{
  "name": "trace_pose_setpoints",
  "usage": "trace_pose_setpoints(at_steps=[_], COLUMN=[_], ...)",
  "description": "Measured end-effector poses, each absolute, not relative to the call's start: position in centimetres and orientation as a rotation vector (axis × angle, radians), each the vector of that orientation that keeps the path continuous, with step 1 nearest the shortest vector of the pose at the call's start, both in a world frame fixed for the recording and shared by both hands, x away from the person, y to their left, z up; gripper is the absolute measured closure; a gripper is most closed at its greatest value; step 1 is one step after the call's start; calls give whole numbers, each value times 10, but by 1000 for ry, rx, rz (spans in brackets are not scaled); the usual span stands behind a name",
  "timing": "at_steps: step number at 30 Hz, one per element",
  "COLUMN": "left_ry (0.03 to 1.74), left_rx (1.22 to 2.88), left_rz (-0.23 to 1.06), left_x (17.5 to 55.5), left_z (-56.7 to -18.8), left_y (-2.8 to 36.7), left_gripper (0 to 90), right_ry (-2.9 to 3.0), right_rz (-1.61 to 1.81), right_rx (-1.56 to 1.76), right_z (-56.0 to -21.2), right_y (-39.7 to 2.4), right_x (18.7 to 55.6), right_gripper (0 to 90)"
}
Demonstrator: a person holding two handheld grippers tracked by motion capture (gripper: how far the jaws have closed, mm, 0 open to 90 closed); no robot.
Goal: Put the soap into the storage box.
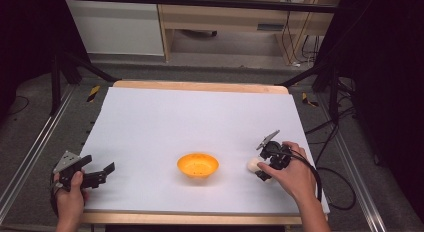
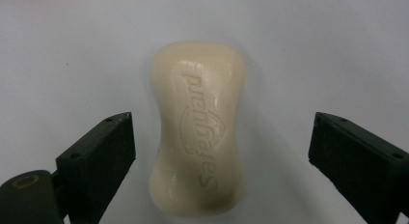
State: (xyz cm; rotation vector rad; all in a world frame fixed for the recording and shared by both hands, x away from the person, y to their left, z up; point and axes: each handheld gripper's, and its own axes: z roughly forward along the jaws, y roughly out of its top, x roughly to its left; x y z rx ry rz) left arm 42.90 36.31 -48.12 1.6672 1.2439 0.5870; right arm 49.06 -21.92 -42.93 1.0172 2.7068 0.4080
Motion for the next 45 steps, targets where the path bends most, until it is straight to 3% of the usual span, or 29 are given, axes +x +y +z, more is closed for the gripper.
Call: trace_pose_setpoints(at_steps=[6,24,45], left_ry=[1246,1248,1247], left_rx=[1668,1668,1668], left_rz=[587,583,580], left_x=[429,429,429], left_z=[-481,-481,-481], left_y=[363,363,363], left_gripper=[0,0,0], right_ry=[2709,2784,2848], right_rz=[400,354,332], right_rx=[1030,973,1014], right_z=[-430,-440,-449], right_y=[-217,-211,-212], right_x=[493,497,503], right_gripper=[88,299,442])
